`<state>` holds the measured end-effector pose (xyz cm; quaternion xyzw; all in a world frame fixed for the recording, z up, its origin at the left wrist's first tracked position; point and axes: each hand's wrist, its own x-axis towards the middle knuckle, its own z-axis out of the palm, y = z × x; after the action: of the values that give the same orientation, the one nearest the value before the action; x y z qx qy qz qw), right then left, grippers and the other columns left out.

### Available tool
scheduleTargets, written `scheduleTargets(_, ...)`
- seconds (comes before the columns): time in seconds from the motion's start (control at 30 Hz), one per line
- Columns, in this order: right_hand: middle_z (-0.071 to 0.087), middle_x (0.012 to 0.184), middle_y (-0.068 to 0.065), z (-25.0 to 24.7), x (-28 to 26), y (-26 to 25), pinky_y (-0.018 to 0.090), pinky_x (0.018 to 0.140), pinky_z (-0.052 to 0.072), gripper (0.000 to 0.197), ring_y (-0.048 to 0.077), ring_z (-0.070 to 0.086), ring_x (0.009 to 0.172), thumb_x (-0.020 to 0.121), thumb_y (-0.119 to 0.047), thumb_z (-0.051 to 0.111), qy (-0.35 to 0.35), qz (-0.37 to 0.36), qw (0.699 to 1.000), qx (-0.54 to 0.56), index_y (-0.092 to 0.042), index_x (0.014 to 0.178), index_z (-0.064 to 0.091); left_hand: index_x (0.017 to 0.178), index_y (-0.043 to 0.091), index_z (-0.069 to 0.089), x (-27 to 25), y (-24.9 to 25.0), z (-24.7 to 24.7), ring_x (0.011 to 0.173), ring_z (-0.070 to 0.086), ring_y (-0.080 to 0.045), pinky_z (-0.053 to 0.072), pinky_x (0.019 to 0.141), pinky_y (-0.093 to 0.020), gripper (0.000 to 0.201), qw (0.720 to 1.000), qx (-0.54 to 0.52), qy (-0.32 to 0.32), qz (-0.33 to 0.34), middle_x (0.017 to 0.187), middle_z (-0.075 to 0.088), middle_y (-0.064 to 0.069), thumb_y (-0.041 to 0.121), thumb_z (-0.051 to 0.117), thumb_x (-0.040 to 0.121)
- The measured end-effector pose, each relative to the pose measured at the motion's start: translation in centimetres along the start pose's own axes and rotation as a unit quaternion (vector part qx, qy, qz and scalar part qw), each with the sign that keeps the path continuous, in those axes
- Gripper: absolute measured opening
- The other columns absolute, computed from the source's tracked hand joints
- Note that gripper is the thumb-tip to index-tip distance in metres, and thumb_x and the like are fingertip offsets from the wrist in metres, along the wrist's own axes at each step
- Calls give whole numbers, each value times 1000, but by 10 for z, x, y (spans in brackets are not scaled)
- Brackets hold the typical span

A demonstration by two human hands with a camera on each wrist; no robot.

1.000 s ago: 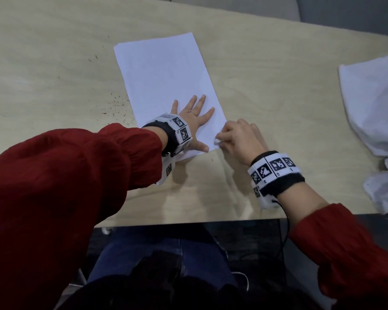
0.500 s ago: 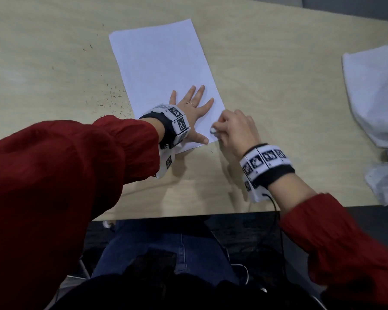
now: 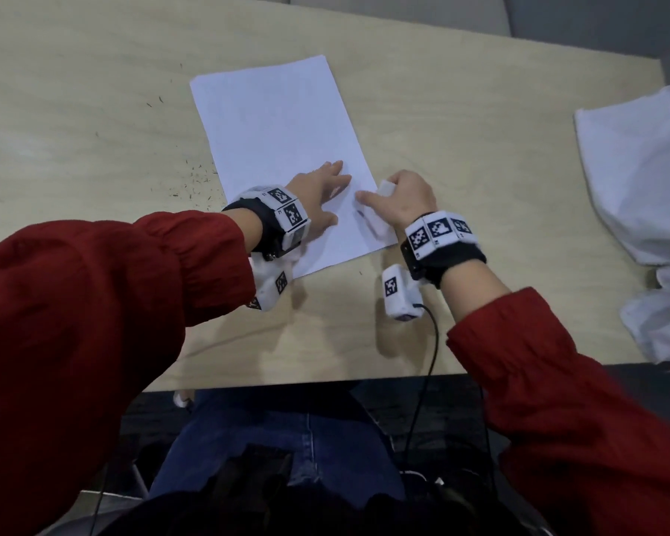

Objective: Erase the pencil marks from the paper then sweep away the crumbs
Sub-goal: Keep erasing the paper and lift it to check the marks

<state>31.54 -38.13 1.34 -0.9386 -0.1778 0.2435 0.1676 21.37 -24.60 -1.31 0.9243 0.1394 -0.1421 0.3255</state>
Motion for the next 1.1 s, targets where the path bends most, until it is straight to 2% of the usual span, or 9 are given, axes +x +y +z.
scheduleTargets(0.2, 64, 122, 10, 11, 8, -13, 30, 85, 45, 45, 30, 60, 110, 83, -34, 71, 3, -5, 998, -62, -9, 120, 62, 130, 10, 60, -5, -12, -10, 124, 55, -16, 35, 88, -2, 49, 963, -220, 140, -67, 145, 49, 0, -11, 52, 86)
scheduleTargets(0.43, 55, 70, -3, -63, -38, -42, 31, 60, 41, 7, 25, 52, 70, 87, -23, 65, 192, -216, 955, 70, -17, 85, 61, 135, 11, 53, -18, -28, -36, 132, 45, -18, 36, 112, -35, 50, 891, -301, 324, -101, 144, 48, -5, 26, 59, 87)
scheduleTargets(0.57, 54, 64, -5, -86, -62, -52, 35, 62, 40, 19, 28, 55, 70, 84, -25, 69, 135, -303, 943, -40, -20, 71, 55, 147, 5, 34, -13, -25, -60, 139, 36, -25, 29, 114, -35, 61, 875, -318, 306, -201, 153, 36, -11, 40, 48, 99)
scheduleTargets(0.63, 55, 65, -4, -87, -68, -54, 33, 60, 38, 22, 24, 54, 67, 83, -22, 70, 185, -339, 922, 12, -16, 68, 54, 150, 3, 25, -14, -21, -69, 141, 33, -26, 26, 113, -34, 74, 865, -352, 279, -222, 155, 30, -12, 52, 43, 98)
scheduleTargets(0.73, 52, 59, -7, -96, -68, -52, 26, 55, 35, 25, 10, 43, 56, 82, -20, 74, 183, -273, 910, 251, -15, 65, 57, 154, 4, 11, -11, -17, -81, 141, 33, -31, 26, 115, -44, 104, 854, -396, 249, -228, 156, 27, -18, 75, 41, 84)
scheduleTargets(0.8, 49, 60, -2, -102, -61, -45, 26, 58, 35, 27, 12, 41, 59, 83, -19, 74, 152, -208, 908, 330, -9, 65, 56, 150, 2, 22, -7, -14, -91, 131, 46, -30, 37, 109, -47, 117, 835, -443, 252, -204, 146, 44, -17, 83, 51, 71)
scheduleTargets(0.9, 38, 70, 8, -107, -50, -32, 34, 64, 31, 39, 20, 35, 68, 86, -17, 70, 112, -136, 891, 419, -15, 60, 41, 111, 6, 61, -2, -7, -110, 96, 62, -20, 48, 79, -29, 67, 846, -411, 301, -158, 105, 66, -5, 63, 67, 77)
scheduleTargets(1.0, 40, 76, 7, -111, -42, -21, 31, 66, 30, 24, 20, 36, 71, 88, -23, 64, 83, -78, 903, 415, -14, 72, 49, 76, 9, 60, -1, 4, -130, 61, 53, -9, 43, 58, -21, 44, 865, -351, 342, -106, 71, 57, -2, 50, 77, 76)
scheduleTargets(1.1, 41, 65, 5, -117, -34, -11, 28, 59, 32, 31, 16, 38, 61, 88, -22, 66, 90, -60, 914, 391, -16, 64, 47, 68, 21, 59, -4, 14, -143, 60, 52, -7, 41, 49, -9, 24, 874, -344, 337, -69, 65, 57, 6, 28, 78, 81)
